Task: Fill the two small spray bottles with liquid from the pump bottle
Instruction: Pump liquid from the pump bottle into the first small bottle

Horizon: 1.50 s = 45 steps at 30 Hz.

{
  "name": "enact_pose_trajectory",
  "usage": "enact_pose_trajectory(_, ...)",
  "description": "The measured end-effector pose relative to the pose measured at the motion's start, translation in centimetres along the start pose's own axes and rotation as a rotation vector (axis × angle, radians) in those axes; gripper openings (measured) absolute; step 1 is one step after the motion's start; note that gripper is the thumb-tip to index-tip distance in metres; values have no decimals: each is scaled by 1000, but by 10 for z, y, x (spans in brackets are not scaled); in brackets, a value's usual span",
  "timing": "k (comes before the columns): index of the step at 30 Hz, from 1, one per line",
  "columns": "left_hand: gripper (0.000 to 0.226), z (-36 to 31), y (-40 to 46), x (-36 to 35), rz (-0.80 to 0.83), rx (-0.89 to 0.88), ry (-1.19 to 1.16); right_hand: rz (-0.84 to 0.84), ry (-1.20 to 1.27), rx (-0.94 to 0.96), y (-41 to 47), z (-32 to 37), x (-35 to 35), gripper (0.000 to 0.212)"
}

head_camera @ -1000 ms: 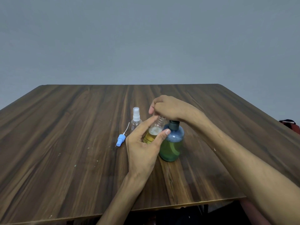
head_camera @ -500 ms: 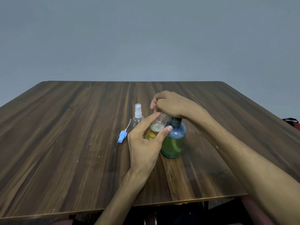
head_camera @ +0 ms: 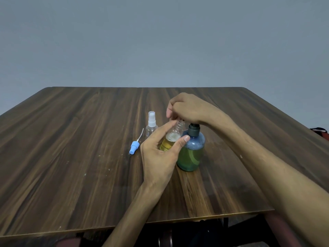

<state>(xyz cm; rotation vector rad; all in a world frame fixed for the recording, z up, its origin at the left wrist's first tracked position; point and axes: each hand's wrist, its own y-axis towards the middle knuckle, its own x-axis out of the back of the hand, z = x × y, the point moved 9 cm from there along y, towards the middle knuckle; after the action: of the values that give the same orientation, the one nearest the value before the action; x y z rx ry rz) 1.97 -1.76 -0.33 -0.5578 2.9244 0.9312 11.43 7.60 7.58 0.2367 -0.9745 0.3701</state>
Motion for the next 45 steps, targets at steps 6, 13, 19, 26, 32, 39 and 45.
enact_pose_trajectory(6, 49, -1, -1, 0, 1, -9, -5, 28, -66, 1, 1, 1, -3, 35)
enact_pose_trajectory(13, 50, 1, 0, 0, -3, -1, 3, 26, -77, -4, 1, -2, -6, 36)
enact_pose_trajectory(19, 49, 3, 0, -1, 3, 9, -3, 51, -71, -15, 1, -3, -9, 38)
enact_pose_trajectory(26, 49, 3, 0, -1, -3, 14, -3, 36, -72, -10, 3, -3, -5, 36)
enact_pose_trajectory(32, 50, 5, 0, 2, -7, 17, 19, 7, -42, -6, 2, -1, -1, 35)
enact_pose_trajectory(39, 50, 4, 0, 1, -4, 20, 11, 14, -57, 0, 2, -1, -2, 35)
enact_pose_trajectory(45, 51, 7, 0, 1, -13, 31, 7, 40, -78, -30, 5, -6, -8, 37)
